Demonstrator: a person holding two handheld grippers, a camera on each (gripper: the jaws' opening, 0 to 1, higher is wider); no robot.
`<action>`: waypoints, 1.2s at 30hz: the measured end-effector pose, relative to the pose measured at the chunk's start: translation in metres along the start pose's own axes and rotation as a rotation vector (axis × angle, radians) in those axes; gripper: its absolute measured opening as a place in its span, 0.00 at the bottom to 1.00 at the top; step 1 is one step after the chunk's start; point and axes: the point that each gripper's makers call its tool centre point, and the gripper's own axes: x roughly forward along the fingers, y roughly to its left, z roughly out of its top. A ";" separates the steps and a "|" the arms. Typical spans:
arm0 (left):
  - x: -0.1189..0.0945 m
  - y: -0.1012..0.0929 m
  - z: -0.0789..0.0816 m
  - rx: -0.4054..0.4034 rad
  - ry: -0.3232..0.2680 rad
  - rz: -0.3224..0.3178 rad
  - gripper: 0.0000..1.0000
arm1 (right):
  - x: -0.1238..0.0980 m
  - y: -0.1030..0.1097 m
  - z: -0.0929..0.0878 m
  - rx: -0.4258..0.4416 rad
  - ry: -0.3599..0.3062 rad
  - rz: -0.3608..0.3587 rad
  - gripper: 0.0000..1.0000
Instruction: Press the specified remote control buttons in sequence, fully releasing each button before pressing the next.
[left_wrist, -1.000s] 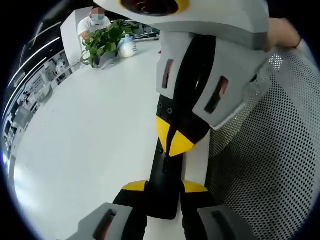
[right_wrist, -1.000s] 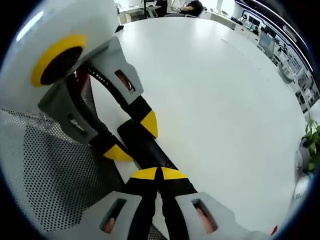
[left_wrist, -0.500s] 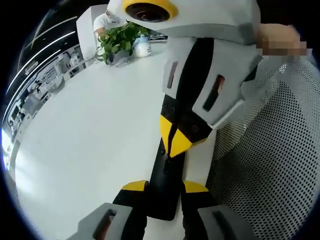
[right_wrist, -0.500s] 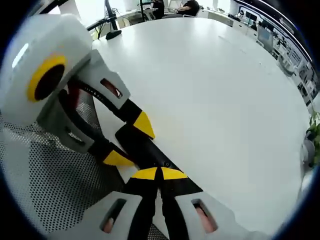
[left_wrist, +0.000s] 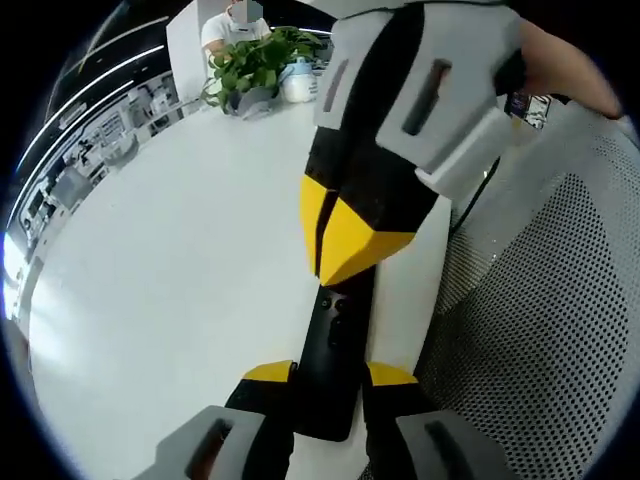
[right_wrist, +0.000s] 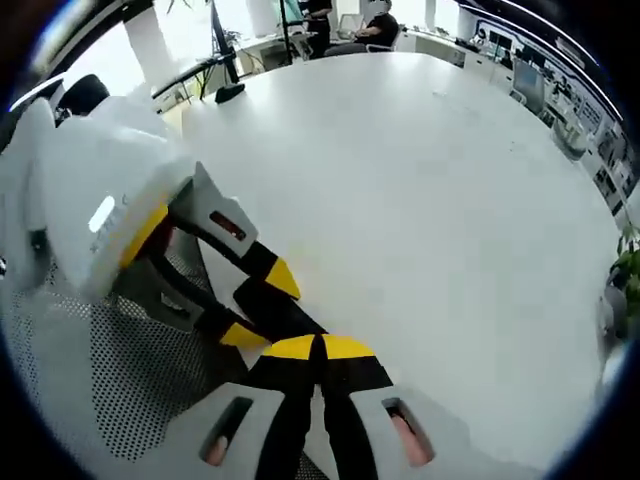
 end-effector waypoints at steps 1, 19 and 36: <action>0.000 0.000 0.000 0.002 0.002 0.002 0.25 | 0.002 0.000 -0.003 0.006 0.010 0.006 0.00; 0.000 0.000 0.000 0.002 -0.018 0.005 0.26 | 0.018 0.008 -0.021 -0.019 0.068 0.042 0.00; 0.001 0.000 0.002 0.054 -0.006 -0.002 0.26 | 0.019 0.018 -0.022 -0.130 0.096 -0.009 0.00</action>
